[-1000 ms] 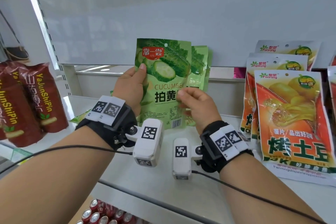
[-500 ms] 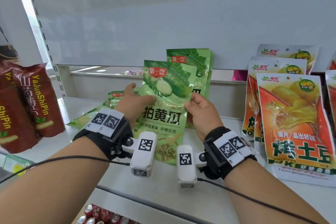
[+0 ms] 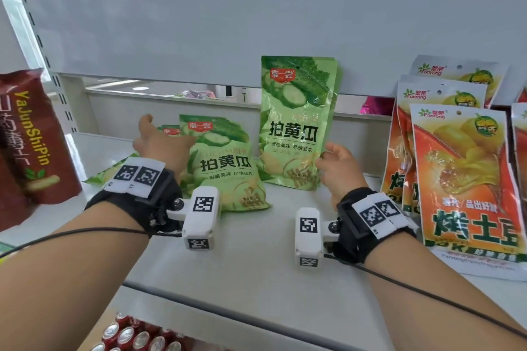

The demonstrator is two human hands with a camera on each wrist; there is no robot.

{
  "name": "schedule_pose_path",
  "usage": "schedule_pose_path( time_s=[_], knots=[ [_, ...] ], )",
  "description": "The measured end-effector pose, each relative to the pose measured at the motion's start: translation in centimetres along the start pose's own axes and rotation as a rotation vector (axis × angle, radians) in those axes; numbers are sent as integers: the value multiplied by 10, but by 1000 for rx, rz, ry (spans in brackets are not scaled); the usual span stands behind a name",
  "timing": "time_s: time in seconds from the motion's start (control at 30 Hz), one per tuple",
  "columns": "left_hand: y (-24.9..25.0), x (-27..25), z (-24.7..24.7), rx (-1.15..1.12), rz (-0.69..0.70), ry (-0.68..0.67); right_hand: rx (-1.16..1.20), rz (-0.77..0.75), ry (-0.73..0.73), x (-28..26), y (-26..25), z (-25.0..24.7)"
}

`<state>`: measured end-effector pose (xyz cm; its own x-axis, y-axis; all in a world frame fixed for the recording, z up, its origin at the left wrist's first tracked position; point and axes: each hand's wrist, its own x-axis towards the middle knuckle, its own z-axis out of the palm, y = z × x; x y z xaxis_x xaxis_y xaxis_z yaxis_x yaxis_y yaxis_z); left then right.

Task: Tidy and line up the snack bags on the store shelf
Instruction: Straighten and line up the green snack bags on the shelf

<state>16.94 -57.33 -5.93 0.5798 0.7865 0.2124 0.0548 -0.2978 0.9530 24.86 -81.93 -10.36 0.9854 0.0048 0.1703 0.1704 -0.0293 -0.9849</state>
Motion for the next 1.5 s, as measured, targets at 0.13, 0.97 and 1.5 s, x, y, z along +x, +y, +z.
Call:
schedule_pose_path(
  time_s=[0.13, 0.97, 1.5],
  knots=[
    [3, -1, 3, 44, 94, 16, 16, 34, -3, 4, 1, 5],
    [36, -26, 109, -567, 84, -741, 147, -256, 101, -27, -44, -22],
    [15, -18, 111, -702, 56, -851, 38, -217, 110, -24, -38, -25]
  ],
)
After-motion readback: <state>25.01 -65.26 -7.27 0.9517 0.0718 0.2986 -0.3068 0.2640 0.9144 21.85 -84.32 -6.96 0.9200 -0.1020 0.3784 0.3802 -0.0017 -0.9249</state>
